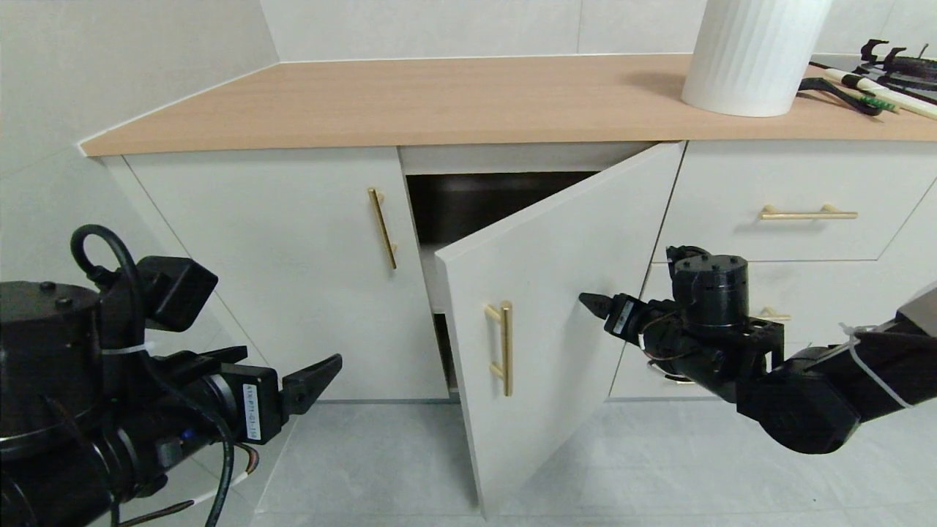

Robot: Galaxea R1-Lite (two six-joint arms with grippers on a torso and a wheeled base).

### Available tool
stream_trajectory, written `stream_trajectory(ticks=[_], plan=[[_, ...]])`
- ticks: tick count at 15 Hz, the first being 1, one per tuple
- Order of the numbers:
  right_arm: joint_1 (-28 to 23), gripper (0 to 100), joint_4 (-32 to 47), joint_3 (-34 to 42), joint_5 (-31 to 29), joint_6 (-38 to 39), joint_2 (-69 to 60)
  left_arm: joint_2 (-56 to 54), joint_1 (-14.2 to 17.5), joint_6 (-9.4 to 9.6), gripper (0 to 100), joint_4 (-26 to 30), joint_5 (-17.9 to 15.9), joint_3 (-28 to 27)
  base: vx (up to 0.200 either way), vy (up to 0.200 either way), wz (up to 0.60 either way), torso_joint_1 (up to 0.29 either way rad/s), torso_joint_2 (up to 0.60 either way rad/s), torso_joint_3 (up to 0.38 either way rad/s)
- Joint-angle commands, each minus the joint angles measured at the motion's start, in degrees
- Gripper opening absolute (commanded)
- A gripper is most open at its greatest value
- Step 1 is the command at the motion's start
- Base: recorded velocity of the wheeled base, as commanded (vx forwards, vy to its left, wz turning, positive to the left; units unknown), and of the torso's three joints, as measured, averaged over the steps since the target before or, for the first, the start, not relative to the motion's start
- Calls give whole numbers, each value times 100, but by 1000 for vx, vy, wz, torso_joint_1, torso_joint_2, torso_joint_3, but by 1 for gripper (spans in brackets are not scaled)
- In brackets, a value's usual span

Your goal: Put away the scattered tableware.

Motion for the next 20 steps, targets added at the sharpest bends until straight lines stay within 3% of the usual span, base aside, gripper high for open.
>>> stream_trajectory(ticks=[1, 9, 20], plan=[[26, 100, -103, -109, -74, 9, 341, 8, 1, -1, 100, -1, 3, -1, 0, 0, 0, 0, 0, 0], [-185, 100, -349, -918, -909, 229, 1000, 16, 1, -1, 100, 8, 3, -1, 0, 0, 0, 0, 0, 0], [-756, 100, -288, -2043, -926, 334, 1545, 60, 1, -1, 100, 8, 3, -1, 0, 0, 0, 0, 0, 0]])
